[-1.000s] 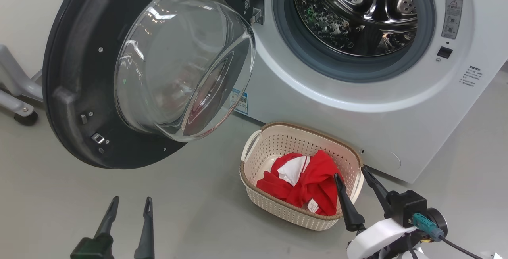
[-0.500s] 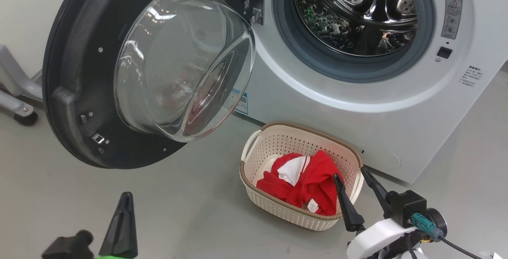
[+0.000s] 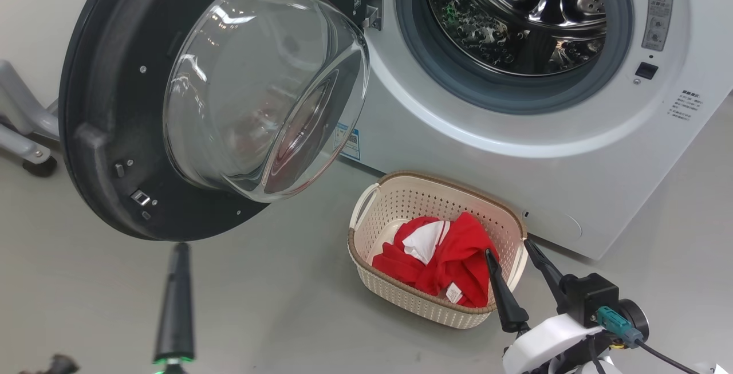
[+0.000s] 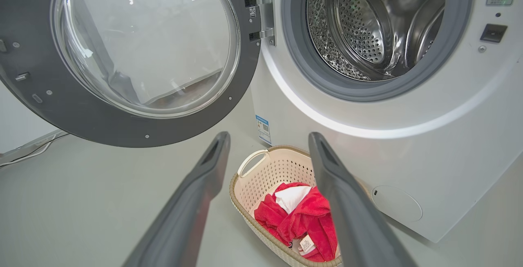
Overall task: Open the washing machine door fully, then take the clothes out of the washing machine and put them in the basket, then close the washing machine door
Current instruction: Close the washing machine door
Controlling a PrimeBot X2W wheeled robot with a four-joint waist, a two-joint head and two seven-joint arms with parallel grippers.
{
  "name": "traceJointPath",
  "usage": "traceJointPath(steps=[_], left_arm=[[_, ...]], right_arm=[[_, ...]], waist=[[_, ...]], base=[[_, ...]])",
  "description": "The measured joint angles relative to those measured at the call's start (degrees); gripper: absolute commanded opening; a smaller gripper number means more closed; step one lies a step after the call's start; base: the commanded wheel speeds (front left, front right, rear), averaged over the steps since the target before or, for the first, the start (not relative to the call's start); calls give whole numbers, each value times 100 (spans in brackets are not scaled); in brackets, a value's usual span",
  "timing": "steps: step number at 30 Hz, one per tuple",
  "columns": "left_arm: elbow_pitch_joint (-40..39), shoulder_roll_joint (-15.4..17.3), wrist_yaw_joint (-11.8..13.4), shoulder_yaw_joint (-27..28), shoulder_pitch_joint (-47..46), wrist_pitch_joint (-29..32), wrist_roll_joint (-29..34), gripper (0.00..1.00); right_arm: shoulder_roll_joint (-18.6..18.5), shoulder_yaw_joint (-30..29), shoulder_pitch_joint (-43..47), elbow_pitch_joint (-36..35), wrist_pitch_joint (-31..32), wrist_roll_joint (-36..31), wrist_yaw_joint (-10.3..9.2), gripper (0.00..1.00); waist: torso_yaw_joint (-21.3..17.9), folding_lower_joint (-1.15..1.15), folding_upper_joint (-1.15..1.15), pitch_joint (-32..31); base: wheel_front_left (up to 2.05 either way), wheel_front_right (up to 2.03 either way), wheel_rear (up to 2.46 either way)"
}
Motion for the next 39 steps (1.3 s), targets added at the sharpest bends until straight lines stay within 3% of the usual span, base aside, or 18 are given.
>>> traceJointPath(steps=[3, 6, 9, 15, 18, 19, 28, 39], left_arm=[[-177, -5, -179, 450, -9, -122, -811, 0], [-92, -7, -328, 1479, -156, -74, -1597, 0], [33, -14, -385, 2151, -376, -24, -1802, 0], [437, 12, -503, 3042, -843, 167, -3011, 0], [839, 308, -467, 3390, -1044, 364, -3360, 0], [839, 308, -467, 3390, -1044, 364, -3360, 0], [2326, 1354, -21, 3889, -1603, 1129, -4134, 0], [3710, 2219, 108, 3761, -2291, 1597, -4248, 0]], right_arm=[[-1, 4, -1, -49, 7, -7, -11, 100], [-34, -3, -3, -80, 51, -10, -44, 100], [-58, -25, -6, -127, 52, -22, -45, 100], [-101, -36, -46, -210, 124, -70, -48, 100], [-134, -41, -89, -243, 154, -80, -49, 100], [-134, -41, -89, -243, 154, -80, -49, 100], [-236, -22, -257, -336, 259, -171, -47, 100], [-277, 31, -400, -410, 359, -221, -41, 100]], waist=[[-9, 0, 0, 42], [-17, 0, 0, 101], [-18, 0, 0, 168], [-16, 0, 0, 317], [-25, 0, 0, 393], [-25, 0, 0, 393], [-96, 0, 0, 614], [-329, 0, 0, 796]], base=[[0, 0, 0], [0, 0, 0], [0, 0, 0], [0, 0, 0], [0, 0, 0], [0, 0, 0], [0, 0, 0], [0, 0, 0]])
